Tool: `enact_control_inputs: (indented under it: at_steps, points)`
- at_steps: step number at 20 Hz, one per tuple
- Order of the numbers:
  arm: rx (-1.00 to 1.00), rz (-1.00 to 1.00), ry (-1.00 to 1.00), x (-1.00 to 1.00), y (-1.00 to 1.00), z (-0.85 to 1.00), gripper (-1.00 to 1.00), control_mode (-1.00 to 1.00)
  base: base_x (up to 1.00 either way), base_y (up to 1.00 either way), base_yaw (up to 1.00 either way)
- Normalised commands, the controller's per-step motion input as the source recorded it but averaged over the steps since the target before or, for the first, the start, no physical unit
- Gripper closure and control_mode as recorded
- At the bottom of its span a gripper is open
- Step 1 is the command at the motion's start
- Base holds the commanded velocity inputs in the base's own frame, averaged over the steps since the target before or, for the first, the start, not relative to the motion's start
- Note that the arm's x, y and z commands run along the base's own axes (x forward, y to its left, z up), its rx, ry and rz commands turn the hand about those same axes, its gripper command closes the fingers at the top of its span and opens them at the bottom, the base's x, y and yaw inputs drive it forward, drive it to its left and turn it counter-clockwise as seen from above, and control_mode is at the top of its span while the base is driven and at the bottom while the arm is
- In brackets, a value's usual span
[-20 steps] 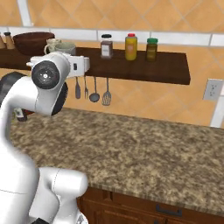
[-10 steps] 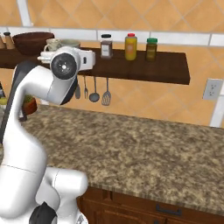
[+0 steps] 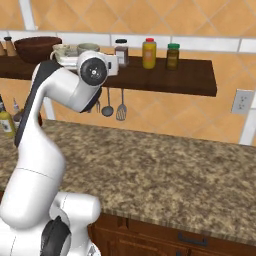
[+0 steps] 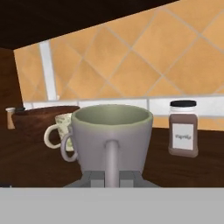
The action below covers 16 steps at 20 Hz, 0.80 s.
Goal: Gather all objects into one cabinet and sort the glasses and bowls to opposite sides.
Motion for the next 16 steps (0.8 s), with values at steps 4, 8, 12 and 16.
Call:
enact_control_inputs:
  at_steps: [4, 8, 12, 16]
  points:
    - [0.00, 0.00, 0.00, 0.10, -0.09, 0.00, 1.00, -1.00, 0.00, 0.00, 0.00]
    - [-0.07, 0.00, 0.00, 0.05, 0.01, -0.15, 1.00, -1.00, 0.00, 0.00, 0.00]
    - [-0.09, 0.00, 0.00, 0.15, 0.00, -0.21, 1.00, -1.00, 0.00, 0.00, 0.00]
    - [-0.02, 0.00, 0.00, 0.13, 0.00, -0.02, 1.00, -1.00, 0.00, 0.00, 0.00]
